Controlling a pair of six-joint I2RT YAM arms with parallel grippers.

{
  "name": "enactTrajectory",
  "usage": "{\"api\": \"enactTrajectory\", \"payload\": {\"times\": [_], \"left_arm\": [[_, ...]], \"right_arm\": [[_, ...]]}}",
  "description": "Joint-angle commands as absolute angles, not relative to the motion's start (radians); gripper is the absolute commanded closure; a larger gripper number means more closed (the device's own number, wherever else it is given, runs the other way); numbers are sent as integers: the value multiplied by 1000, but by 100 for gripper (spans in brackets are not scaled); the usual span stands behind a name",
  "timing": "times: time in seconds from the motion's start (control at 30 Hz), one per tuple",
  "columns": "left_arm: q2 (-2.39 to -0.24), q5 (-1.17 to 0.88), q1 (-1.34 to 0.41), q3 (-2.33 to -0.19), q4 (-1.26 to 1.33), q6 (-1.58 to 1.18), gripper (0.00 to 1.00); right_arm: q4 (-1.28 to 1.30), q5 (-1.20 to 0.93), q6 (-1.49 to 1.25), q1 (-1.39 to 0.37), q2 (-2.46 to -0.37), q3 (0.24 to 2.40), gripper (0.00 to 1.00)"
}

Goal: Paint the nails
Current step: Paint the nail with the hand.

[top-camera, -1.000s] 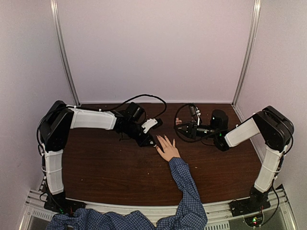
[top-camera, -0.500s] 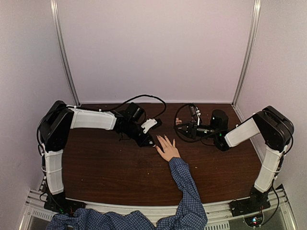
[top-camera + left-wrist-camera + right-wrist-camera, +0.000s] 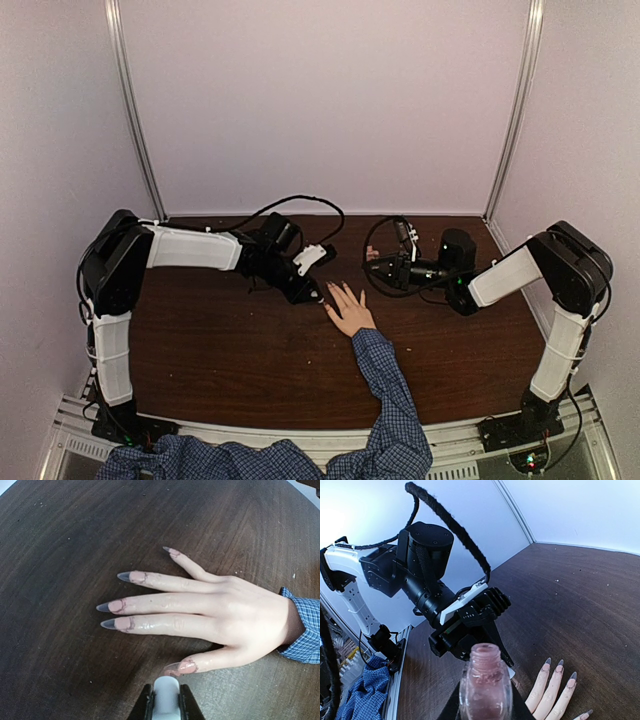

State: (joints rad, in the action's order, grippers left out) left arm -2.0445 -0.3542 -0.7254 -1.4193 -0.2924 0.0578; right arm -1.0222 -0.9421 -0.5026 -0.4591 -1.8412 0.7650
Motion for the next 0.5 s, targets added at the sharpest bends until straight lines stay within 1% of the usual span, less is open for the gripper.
{"api": "enactTrajectory", "payload": {"times": [0.0,0.47], "left_arm": [[-2021,-349,-717,-1419,-250,48,100],[-2009,-384,-716,-1430,-252,51,100]], "right_arm": [[-1065,-949,-508,-452,-1850,762,100],[-1064,-950,-507,-453,-1848,762,100]]}}
